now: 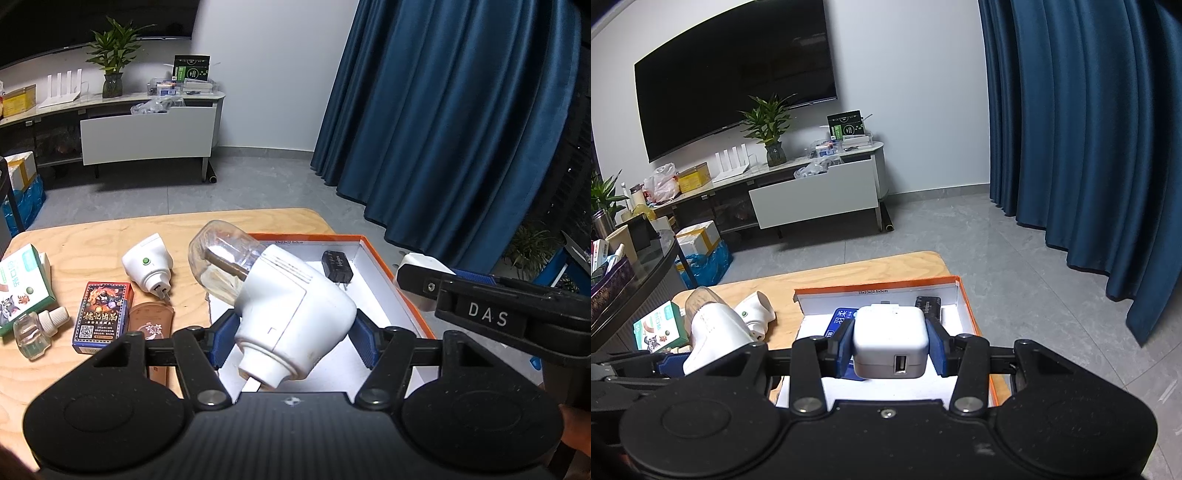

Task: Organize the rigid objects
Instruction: 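Hold the diffuser and cube charger above the box, lowering slowly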

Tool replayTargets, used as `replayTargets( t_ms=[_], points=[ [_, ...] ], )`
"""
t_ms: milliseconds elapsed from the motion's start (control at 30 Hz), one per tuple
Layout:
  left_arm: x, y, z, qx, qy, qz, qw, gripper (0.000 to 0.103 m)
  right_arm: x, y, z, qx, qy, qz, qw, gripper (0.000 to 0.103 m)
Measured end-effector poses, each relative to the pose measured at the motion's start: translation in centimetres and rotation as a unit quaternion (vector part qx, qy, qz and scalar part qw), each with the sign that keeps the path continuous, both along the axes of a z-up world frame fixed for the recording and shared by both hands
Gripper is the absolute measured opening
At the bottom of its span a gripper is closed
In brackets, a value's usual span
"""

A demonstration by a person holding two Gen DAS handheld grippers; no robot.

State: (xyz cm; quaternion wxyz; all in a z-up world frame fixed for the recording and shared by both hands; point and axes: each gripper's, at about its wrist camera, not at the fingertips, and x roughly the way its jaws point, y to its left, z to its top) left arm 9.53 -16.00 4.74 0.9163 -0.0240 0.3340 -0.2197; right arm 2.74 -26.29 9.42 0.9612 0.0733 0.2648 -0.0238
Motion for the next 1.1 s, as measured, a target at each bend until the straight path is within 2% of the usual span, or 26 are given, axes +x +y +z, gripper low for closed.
replayTargets(
  t_ms=[1100],
  points=[
    [0.05,0.03,-0.44,0.002,0.005,0.003,1.0000,0.065,0.12,-0.26,-0.12,0.001,0.001,0.001,1.000,0.052]
  ],
)
